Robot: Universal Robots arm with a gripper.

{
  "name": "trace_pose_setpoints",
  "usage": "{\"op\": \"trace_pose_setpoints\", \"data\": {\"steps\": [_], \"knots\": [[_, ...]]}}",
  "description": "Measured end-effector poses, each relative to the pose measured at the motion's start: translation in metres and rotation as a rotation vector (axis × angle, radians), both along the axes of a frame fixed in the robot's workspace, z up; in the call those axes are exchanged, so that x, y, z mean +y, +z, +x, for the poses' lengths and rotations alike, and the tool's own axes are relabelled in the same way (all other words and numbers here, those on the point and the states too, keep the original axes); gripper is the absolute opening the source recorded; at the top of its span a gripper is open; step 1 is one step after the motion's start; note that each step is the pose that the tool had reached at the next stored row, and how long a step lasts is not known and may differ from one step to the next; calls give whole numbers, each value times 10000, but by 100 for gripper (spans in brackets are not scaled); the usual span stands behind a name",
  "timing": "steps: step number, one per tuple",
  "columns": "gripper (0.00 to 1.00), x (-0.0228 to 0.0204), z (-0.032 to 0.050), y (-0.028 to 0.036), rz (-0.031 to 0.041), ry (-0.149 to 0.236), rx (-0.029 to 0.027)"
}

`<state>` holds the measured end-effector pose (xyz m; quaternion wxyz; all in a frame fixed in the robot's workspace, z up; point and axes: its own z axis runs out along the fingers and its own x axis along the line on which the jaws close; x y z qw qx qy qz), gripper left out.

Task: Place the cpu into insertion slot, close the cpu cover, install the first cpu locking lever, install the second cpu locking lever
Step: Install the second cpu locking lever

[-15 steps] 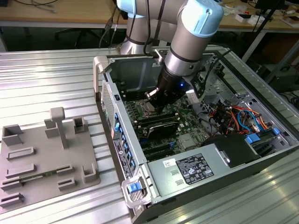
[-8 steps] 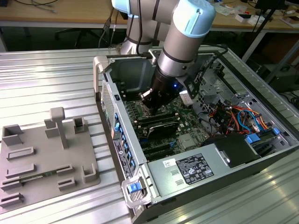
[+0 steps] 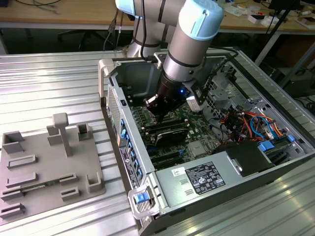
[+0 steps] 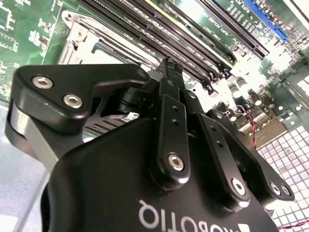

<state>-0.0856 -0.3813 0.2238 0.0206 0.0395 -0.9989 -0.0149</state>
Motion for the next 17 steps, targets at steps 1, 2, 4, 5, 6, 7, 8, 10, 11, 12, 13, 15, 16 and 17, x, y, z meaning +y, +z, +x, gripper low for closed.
{"op": "trace_pose_setpoints", "data": {"steps": [1,2,4,5,6,7,8,10,11,12,13,15,16,17], "knots": [[11,0,-15,-1,0,0,0],[11,0,-28,-2,0,0,0],[11,0,-41,-4,-1,0,0],[11,0,-46,-6,-1,-1,1],[11,-1,-50,-8,-3,-1,1],[11,-1,-52,-9,-4,0,2],[11,-1,-52,-10,-4,1,3],[11,-1,-52,-13,-2,1,1],[11,-1,-53,-15,-1,0,0],[11,0,-53,-23,1,0,0],[11,0,-56,-27,-2,-2,0],[11,0,-57,-39,-1,-1,0],[11,0,-57,-46,-1,-1,1],[11,0,-58,-57,-1,-1,1]]}}
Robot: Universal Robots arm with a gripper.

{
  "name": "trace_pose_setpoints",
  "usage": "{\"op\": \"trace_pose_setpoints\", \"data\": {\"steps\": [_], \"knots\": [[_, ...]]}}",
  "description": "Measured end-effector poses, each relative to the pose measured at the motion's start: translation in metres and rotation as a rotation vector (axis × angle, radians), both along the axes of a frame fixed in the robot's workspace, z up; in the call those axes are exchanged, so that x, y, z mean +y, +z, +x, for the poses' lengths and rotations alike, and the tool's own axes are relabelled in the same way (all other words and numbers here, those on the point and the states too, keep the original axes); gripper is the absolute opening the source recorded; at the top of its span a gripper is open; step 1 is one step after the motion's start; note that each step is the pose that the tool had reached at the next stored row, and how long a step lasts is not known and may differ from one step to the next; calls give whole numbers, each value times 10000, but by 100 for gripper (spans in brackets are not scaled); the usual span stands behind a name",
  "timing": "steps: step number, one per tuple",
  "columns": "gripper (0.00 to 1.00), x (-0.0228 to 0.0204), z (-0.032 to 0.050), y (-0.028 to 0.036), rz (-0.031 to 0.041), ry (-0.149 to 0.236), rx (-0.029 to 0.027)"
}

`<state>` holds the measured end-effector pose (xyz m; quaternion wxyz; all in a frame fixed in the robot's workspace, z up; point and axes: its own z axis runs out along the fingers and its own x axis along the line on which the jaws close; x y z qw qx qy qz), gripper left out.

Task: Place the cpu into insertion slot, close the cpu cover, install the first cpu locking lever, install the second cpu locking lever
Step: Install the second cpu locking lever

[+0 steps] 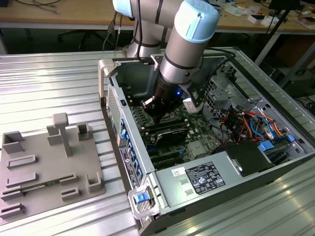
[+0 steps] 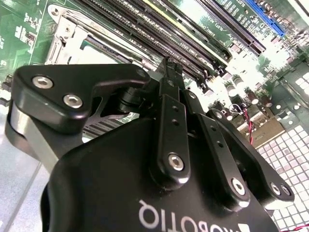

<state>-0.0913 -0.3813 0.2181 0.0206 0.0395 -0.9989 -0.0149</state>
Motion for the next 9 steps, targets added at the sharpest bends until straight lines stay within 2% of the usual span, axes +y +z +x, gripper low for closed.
{"op": "trace_pose_setpoints", "data": {"steps": [9], "knots": [[11,3,-44,-58,4,2,0]]}}
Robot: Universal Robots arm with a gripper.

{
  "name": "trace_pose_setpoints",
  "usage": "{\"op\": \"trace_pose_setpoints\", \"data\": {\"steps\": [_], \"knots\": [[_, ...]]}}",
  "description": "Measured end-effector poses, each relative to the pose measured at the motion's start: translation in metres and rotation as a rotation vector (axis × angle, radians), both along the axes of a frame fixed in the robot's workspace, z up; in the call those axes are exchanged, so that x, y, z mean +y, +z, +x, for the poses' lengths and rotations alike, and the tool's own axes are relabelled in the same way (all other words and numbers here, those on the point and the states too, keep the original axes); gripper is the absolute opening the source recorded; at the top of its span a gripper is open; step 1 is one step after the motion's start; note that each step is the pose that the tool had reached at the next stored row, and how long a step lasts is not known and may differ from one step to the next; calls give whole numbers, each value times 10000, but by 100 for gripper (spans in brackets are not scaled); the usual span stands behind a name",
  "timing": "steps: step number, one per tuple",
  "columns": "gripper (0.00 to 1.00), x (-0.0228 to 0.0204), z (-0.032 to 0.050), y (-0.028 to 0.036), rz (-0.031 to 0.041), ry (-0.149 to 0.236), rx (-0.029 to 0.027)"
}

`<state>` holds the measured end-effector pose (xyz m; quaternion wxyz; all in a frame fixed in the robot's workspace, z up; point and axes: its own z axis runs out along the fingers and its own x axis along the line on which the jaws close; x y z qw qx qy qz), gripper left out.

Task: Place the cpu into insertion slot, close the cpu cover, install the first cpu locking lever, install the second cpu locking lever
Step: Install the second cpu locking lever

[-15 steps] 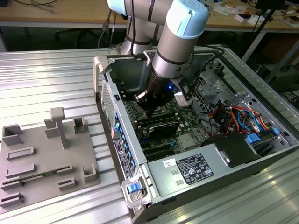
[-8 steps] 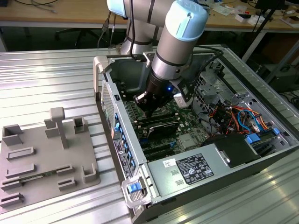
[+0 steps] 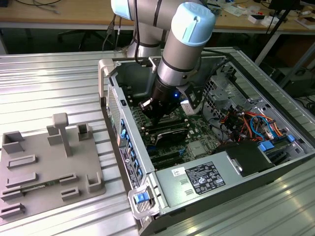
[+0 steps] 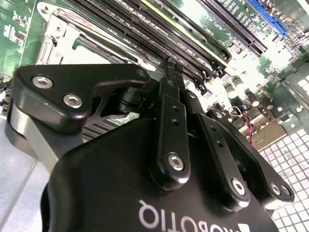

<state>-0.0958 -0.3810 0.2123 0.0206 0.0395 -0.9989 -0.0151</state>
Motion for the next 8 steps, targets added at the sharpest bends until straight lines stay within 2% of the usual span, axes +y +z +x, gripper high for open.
{"op": "trace_pose_setpoints", "data": {"steps": [8], "knots": [[11,6,22,-9,5,-1,-3]]}}
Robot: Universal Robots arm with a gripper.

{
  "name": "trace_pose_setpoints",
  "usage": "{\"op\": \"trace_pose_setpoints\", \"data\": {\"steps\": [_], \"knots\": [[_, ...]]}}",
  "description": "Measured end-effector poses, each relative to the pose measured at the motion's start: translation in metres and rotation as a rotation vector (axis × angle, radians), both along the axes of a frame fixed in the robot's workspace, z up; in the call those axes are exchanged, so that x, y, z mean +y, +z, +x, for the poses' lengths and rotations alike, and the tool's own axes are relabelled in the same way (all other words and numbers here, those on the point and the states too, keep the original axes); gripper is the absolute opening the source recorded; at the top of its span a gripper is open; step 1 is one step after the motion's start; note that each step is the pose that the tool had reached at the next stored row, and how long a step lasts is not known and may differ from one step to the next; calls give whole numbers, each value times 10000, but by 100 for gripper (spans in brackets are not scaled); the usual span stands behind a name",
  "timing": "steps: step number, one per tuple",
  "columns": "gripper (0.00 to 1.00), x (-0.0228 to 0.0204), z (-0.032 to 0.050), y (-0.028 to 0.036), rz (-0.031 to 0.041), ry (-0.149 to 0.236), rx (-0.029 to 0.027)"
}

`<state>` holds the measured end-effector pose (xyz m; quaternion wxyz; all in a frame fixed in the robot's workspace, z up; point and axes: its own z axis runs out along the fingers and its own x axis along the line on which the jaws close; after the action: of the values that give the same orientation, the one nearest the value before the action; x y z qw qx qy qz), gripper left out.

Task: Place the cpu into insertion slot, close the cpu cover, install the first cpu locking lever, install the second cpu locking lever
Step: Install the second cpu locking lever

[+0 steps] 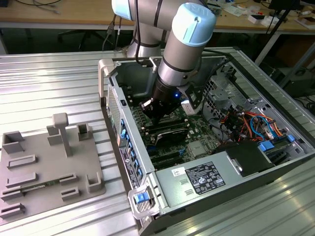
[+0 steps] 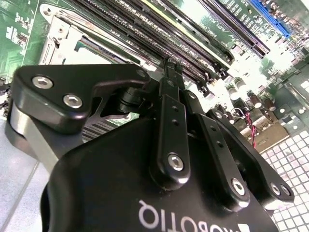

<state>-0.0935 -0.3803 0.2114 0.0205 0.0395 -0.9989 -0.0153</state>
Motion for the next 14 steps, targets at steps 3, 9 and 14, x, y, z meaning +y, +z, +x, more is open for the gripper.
{"op": "trace_pose_setpoints", "data": {"steps": [3,9,14], "knots": [[11,5,1,-5,16,1,-3],[11,17,0,-30,142,-1,-3],[11,31,0,-56,197,-1,-1]]}}
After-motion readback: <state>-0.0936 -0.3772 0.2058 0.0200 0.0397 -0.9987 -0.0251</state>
